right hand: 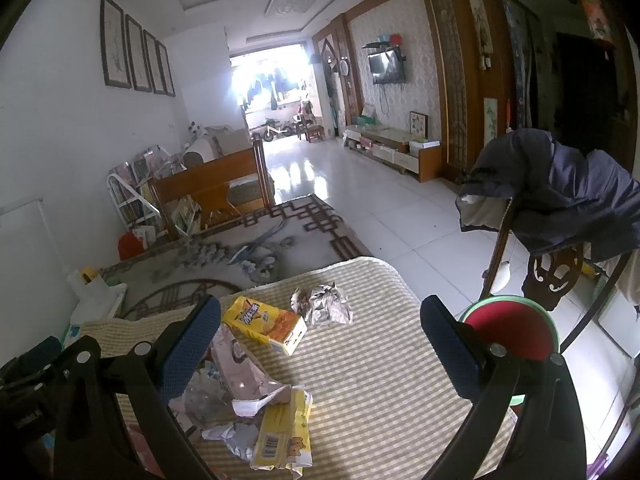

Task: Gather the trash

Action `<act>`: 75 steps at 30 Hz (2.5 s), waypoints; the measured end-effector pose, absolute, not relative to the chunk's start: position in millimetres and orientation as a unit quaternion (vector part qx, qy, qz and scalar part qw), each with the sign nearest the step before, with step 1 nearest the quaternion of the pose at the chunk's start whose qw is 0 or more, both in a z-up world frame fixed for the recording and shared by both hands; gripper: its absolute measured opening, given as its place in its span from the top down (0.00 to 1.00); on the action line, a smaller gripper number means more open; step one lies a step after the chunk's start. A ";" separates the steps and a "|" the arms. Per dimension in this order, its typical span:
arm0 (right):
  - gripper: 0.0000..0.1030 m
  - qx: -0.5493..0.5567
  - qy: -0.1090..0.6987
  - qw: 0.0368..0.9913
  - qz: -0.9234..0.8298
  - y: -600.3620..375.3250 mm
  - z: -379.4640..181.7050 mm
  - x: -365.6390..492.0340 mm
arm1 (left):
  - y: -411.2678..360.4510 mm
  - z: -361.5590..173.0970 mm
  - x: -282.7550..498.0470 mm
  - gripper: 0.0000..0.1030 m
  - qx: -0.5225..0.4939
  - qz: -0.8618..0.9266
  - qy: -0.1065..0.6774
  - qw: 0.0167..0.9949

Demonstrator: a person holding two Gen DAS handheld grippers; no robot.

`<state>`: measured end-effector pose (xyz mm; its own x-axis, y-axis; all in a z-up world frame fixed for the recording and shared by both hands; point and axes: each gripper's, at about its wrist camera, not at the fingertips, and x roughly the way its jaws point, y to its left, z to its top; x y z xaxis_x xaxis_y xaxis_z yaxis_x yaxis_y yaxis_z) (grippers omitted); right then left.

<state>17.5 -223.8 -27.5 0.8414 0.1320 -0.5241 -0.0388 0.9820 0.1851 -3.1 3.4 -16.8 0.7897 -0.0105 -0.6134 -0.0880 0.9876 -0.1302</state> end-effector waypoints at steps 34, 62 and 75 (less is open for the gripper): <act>0.07 0.019 0.398 0.909 0.122 -198.4 -79.3 10.2 | 68.2 -60.9 -37.1 0.05 -0.060 0.060 0.380 0.921; 0.09 0.080 0.542 0.824 0.145 -185.9 -169.7 50.9 | 102.6 -179.5 -19.6 0.42 -0.162 0.063 0.527 0.832; 0.81 0.163 0.521 0.819 0.174 -217.0 -139.1 45.8 | 102.3 -126.1 -45.1 0.80 -0.181 0.047 0.461 0.868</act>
<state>45.8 -217.0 -139.1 0.3961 0.4553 -0.7974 -0.1153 0.8862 0.4488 -45.1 102.3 -126.1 0.5709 -0.0857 -0.8165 -0.2483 0.9299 -0.2712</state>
